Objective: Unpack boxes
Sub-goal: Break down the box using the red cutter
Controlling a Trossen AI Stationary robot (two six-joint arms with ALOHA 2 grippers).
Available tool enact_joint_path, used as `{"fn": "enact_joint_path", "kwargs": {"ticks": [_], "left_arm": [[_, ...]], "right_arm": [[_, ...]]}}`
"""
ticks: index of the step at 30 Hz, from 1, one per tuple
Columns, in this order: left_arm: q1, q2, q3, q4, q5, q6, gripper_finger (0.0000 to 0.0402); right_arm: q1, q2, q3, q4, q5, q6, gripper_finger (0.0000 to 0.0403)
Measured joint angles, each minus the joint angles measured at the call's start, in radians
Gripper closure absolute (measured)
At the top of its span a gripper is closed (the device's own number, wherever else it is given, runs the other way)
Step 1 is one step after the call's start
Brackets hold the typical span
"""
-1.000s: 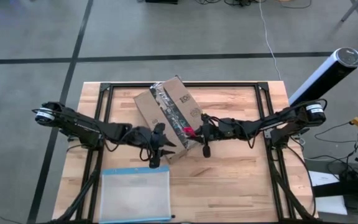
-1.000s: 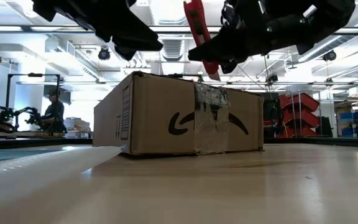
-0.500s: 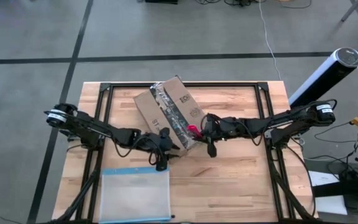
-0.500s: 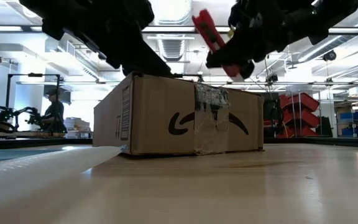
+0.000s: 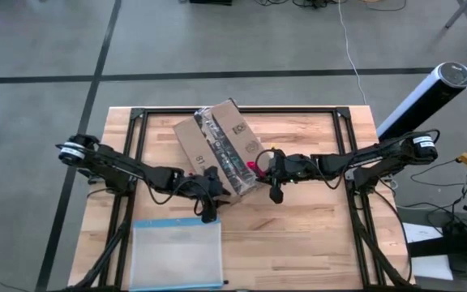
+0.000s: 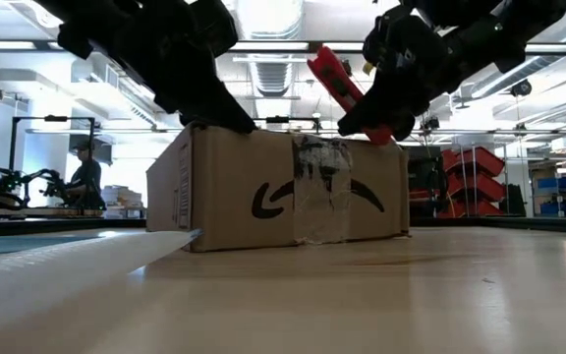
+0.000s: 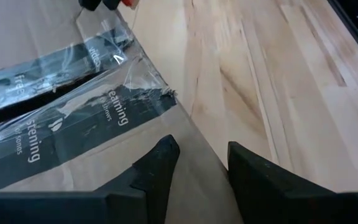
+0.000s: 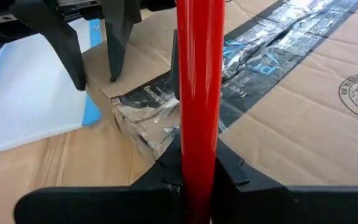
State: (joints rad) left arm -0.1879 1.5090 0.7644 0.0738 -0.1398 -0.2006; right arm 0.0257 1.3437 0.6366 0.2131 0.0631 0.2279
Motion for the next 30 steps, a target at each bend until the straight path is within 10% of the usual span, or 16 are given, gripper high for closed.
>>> {"fn": "enact_joint_path", "kwargs": {"ticks": [13, 22, 30], "left_arm": [[0.0, -0.021, -0.002, -0.077, -0.001, -0.02, 0.0275], [0.0, -0.02, -0.003, -0.075, -0.002, -0.018, 0.0293], [0.0, -0.02, -0.004, -0.075, 0.0, -0.019, 0.0297]], "right_arm": [[0.011, 0.035, -0.003, 0.335, -0.121, -0.081, 0.0387], [0.012, 0.32, 0.014, 0.787, -0.249, -0.114, 0.0387], [0.011, 0.428, 0.119, 0.843, -0.304, -0.155, 0.0387]]}}
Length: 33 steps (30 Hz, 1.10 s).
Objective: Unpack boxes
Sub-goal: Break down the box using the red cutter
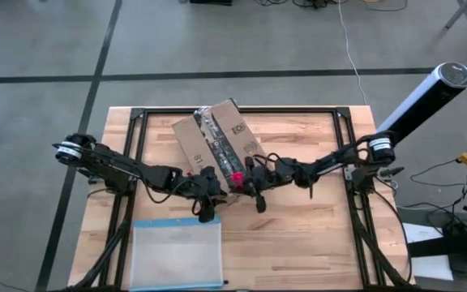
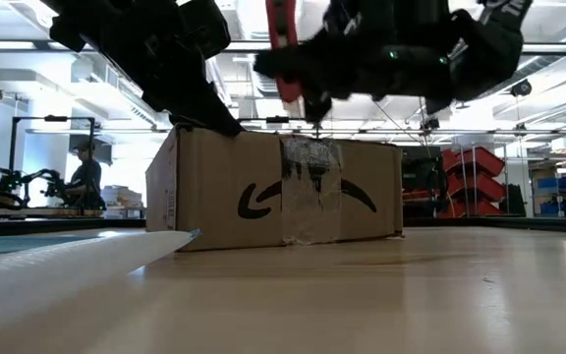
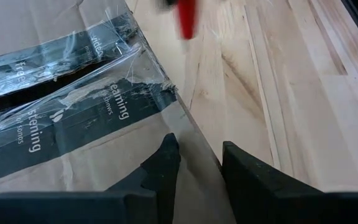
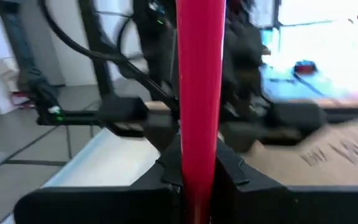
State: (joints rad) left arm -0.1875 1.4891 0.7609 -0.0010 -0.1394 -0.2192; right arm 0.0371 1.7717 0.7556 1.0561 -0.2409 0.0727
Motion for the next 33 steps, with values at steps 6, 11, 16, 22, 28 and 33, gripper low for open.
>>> {"fn": "enact_joint_path", "kwargs": {"ticks": [6, 11, 16, 22, 28, 33], "left_arm": [[0.0, 0.0, 0.0, 0.0, 0.001, 0.002, 0.0299], [0.0, 0.001, 0.0, 0.0, 0.002, 0.003, 0.03], [0.0, 0.001, 0.0, 0.0, 0.002, 0.003, 0.0301], [0.0, 0.001, 0.0, 0.001, 0.003, 0.004, 0.0308], [0.0, 0.001, 0.0, 0.002, 0.007, 0.004, 0.0314], [0.001, 0.001, 0.0, 0.003, 0.01, 0.003, 0.0318]], "right_arm": [[-0.007, 0.034, 0.023, -0.017, -0.022, -0.066, 0.0387], [-0.008, 0.058, 0.037, -0.031, -0.022, -0.109, 0.0387], [-0.008, 0.058, 0.05, -0.03, -0.044, -0.162, 0.0387], [-0.014, 0.058, 0.064, -0.06, -0.059, -0.188, 0.0387], [-0.018, 0.062, 0.092, -0.086, -0.078, -0.201, 0.0387], [-0.018, 0.062, 0.103, -0.135, -0.078, -0.219, 0.0387]]}}
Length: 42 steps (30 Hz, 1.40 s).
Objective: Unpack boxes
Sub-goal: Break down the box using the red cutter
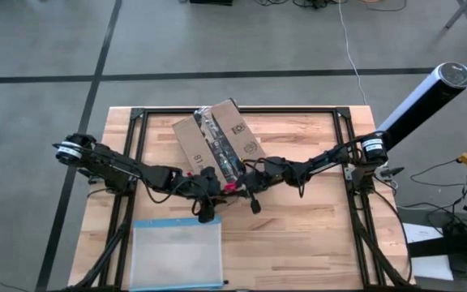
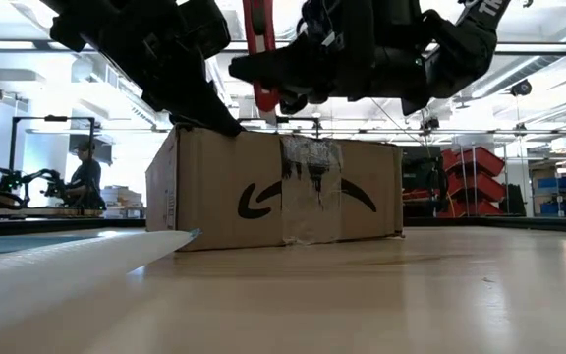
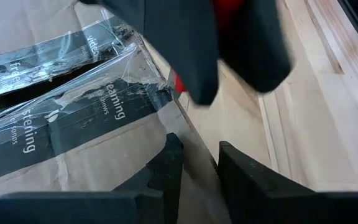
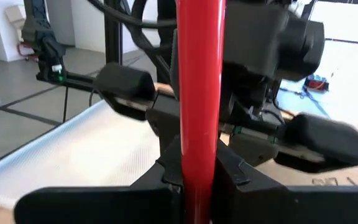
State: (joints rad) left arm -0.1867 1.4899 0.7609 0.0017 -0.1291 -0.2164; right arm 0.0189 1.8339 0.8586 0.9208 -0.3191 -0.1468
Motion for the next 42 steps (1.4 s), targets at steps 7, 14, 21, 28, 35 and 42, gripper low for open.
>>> {"fn": "enact_joint_path", "kwargs": {"ticks": [7, 14, 21, 28, 35, 42], "left_arm": [[0.0, 0.0, 0.0, 0.0, 0.002, -0.001, 0.0319], [0.002, 0.0, 0.0, -0.001, 0.006, -0.002, 0.0323], [0.002, 0.0, -0.001, -0.001, 0.009, -0.004, 0.0323], [0.002, 0.0, -0.015, 0.001, 0.012, -0.037, 0.0323], [0.002, -0.001, -0.029, 0.016, 0.027, -0.055, 0.0323], [0.002, -0.002, -0.035, 0.02, 0.04, -0.063, 0.0324]], "right_arm": [[-0.006, 0.0, 0.004, -0.041, 0.001, -0.012, 0.0387], [-0.022, -0.002, 0.005, -0.066, -0.003, -0.028, 0.0387], [-0.026, -0.014, 0.007, -0.119, 0.006, -0.036, 0.0387], [-0.026, -0.017, 0.007, -0.143, 0.011, -0.05, 0.0387], [-0.027, -0.027, 0.005, -0.166, 0.013, -0.052, 0.0387], [-0.028, -0.109, 0.002, -0.306, 0.031, -0.074, 0.0387]]}}
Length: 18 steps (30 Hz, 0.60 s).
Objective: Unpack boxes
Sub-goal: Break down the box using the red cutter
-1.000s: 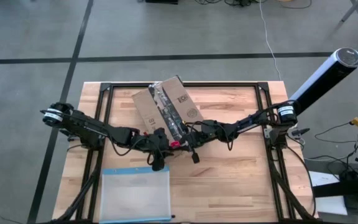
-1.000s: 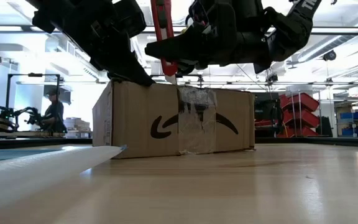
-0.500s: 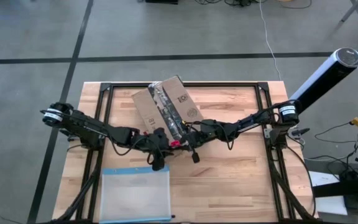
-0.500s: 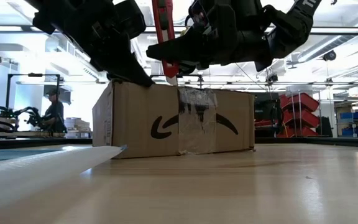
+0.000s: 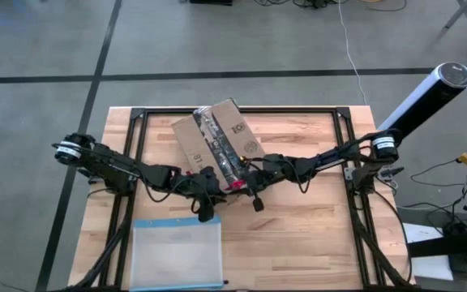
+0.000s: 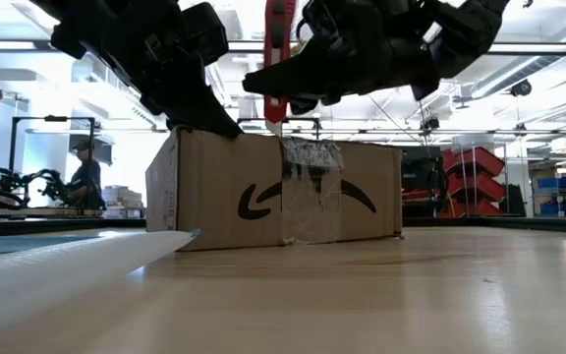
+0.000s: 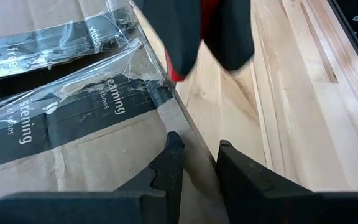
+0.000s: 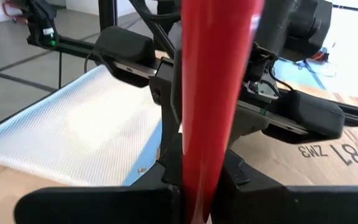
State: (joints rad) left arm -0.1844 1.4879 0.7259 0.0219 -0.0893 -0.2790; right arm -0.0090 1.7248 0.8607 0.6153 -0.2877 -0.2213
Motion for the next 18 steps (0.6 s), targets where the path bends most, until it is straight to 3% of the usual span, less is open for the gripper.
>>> {"fn": "enact_joint_path", "kwargs": {"ticks": [18], "left_arm": [[0.0, 0.0, 0.0, -0.003, 0.029, -0.019, 0.0324]], "right_arm": [[0.0, -0.079, -0.001, -0.194, 0.031, -0.03, 0.0388]]}}
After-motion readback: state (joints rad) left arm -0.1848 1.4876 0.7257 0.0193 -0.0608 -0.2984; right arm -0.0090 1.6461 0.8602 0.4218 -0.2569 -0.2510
